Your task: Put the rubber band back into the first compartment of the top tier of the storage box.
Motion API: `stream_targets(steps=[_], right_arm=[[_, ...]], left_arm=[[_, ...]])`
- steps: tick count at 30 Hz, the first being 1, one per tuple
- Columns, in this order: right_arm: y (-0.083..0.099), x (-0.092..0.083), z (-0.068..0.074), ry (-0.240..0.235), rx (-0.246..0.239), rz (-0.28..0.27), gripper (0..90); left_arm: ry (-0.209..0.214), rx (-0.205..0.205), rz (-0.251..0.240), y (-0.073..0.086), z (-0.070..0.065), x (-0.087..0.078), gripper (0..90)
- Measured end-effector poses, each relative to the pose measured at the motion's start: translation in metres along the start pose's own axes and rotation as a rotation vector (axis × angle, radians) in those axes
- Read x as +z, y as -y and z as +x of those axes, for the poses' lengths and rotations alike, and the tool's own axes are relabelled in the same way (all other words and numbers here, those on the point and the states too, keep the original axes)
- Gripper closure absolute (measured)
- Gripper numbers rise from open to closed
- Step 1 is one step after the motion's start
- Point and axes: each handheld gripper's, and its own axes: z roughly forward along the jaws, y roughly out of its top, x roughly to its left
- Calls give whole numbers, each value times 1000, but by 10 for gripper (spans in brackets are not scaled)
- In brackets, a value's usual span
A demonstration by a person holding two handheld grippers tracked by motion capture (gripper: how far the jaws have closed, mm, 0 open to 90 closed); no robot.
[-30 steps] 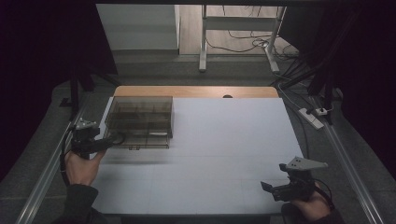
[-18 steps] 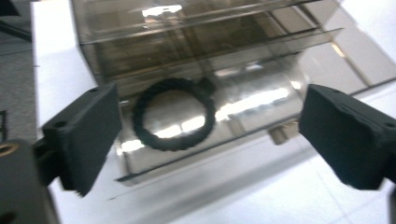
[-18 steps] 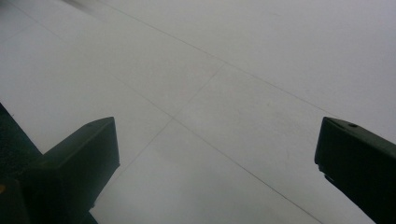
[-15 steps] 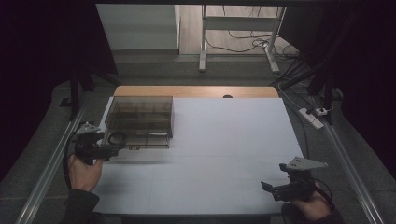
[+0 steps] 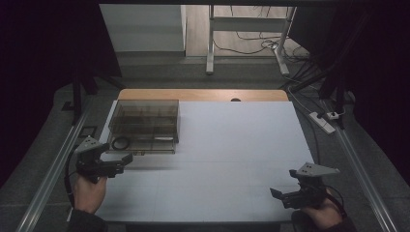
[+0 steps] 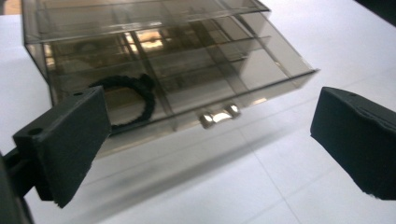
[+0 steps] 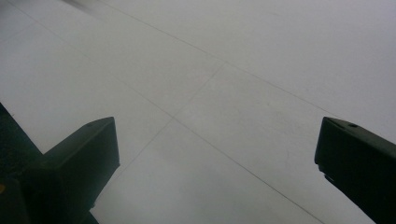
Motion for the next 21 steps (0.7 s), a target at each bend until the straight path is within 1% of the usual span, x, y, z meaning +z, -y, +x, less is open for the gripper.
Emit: stream_targets(steps=[4,6,11,15,21], right_arm=[[0,0,0,1,-1,0,0],[0,0,0,0,-1,0,0],[0,0,0,0,-3,0,0],[0,0,0,1,-2,0,0],[0,0,0,1,-2,2,0]], left_arm=[[16,19,2,7,-7,-5,0],[33,26,3,11,-11,-8,0],[70,29,13,23,-17,-13,0],[82,36,20,31,-21,-18,0],[99,47,58,41,-27,-21,0]])
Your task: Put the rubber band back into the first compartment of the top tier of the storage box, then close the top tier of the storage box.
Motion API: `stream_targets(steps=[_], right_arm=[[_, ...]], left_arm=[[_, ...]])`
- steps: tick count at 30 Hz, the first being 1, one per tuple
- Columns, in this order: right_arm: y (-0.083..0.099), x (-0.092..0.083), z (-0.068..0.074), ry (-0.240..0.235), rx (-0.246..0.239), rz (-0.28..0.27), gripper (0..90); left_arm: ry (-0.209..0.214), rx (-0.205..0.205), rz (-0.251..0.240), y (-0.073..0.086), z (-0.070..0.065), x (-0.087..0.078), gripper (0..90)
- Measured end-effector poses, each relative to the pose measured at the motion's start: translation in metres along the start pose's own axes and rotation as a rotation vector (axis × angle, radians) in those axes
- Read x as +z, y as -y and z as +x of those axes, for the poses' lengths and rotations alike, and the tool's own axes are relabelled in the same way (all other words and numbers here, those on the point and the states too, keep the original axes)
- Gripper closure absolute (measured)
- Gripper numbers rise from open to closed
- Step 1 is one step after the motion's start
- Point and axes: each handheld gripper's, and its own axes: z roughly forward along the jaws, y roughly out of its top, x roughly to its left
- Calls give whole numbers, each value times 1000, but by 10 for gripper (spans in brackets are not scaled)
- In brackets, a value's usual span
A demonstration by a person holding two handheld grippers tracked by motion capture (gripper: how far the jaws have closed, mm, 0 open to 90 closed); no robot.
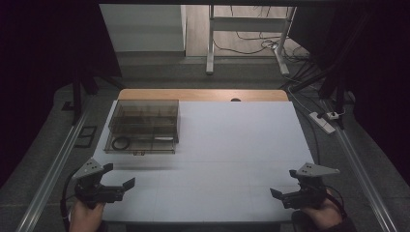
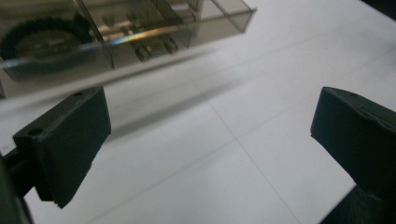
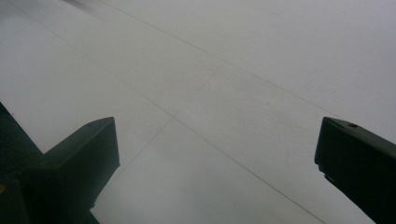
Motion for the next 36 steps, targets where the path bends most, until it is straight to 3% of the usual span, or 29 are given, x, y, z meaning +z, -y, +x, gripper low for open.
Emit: stream_targets(steps=[8,16,27,36], right_arm=[[0,0,0,1,1,-1,0],[0,0,0,0,0,-1,0],[0,0,0,-2,-2,-1,0],[1,0,0,-3,3,-1,0]], left_arm=[[35,-4,36,10,-3,-2,0],[24,14,81,13,-6,1,0],[34,-16,74,13,-2,0,0],[26,-13,70,12,-3,0,0]])
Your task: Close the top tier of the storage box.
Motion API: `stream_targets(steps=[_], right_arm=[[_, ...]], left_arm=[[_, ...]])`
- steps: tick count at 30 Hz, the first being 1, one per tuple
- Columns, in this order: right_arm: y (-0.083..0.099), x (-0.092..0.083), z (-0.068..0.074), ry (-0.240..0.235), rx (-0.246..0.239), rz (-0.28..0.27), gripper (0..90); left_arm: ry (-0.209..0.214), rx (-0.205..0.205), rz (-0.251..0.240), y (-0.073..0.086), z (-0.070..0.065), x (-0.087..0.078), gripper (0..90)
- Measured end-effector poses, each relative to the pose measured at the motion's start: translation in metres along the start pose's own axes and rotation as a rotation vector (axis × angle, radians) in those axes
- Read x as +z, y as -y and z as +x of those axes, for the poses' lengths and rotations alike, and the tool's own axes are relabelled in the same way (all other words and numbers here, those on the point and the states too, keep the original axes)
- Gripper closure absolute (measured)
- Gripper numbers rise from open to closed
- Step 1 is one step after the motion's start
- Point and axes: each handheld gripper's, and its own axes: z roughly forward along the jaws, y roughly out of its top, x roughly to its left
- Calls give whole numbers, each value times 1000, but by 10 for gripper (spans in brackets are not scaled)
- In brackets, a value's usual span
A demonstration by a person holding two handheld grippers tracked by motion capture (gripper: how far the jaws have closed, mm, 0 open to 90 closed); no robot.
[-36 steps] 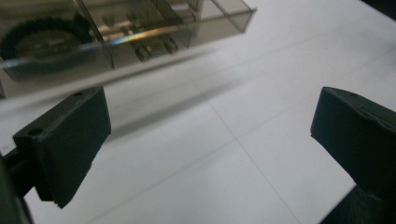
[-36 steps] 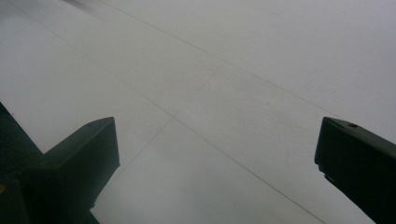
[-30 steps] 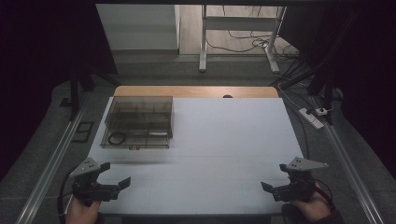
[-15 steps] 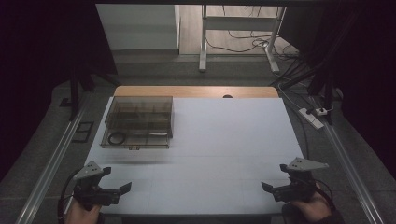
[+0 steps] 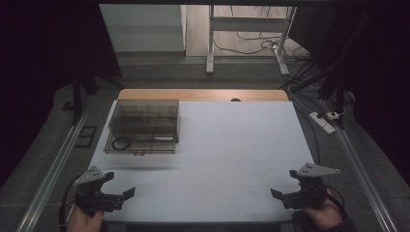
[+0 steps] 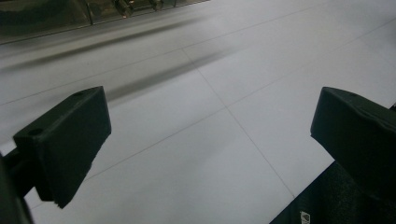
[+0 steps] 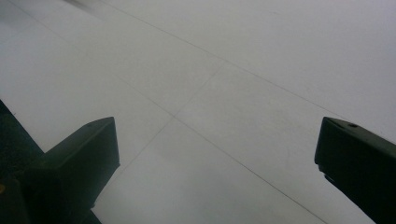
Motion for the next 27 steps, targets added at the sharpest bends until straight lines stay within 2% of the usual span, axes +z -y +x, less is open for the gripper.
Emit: stream_targets(steps=[9,13,15,21,27], right_arm=[[0,0,0,-1,0,0,0],[0,0,0,-2,1,3,0],[0,0,0,-1,2,3,0],[0,0,0,2,1,4,0],[0,0,0,3,4,7,0]], left_arm=[[35,9,1,-2,-1,3,0],[32,28,-4,-3,-1,5,0],[23,28,-10,-6,-2,5,0],[30,29,-12,-9,-4,8,0],[-17,38,-5,-14,-7,11,0]])
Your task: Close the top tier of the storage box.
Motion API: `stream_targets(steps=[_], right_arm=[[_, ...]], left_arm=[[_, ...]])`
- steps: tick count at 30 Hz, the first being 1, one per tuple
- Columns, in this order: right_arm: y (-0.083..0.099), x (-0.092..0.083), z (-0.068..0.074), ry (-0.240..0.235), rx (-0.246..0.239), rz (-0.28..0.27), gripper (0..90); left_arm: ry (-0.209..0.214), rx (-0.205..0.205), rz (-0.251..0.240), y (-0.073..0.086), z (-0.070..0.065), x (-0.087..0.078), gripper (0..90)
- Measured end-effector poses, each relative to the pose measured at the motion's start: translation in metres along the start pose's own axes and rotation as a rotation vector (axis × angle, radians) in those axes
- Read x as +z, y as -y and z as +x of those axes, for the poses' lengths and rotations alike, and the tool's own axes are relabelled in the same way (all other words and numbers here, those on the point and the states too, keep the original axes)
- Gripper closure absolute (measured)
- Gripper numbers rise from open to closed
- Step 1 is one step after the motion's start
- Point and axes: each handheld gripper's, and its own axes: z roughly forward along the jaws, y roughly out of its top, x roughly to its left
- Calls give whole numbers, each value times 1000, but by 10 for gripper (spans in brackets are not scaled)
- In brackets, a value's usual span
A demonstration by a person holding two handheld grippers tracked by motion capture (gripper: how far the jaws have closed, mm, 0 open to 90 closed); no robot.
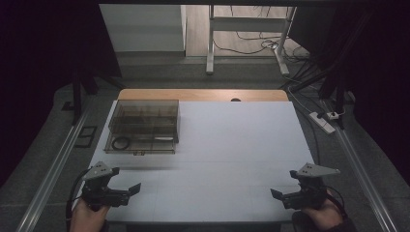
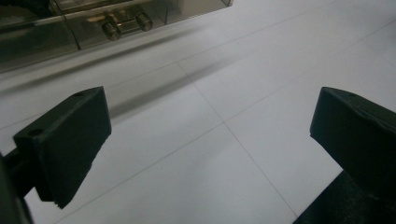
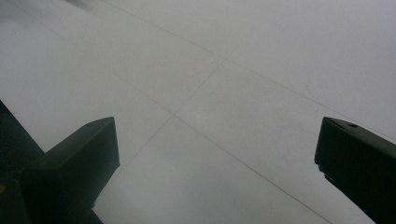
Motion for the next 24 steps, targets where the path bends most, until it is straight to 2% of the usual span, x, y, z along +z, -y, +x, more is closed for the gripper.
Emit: stream_targets(steps=[5,10,24], right_arm=[[0,0,0,-2,-3,1,0],[0,0,0,-2,-2,2,0],[0,1,0,-2,-4,7,0]], left_arm=[[-37,-4,4,-4,-1,3,0],[-7,2,-6,-7,1,3,1],[28,6,-7,-16,3,16,1]])
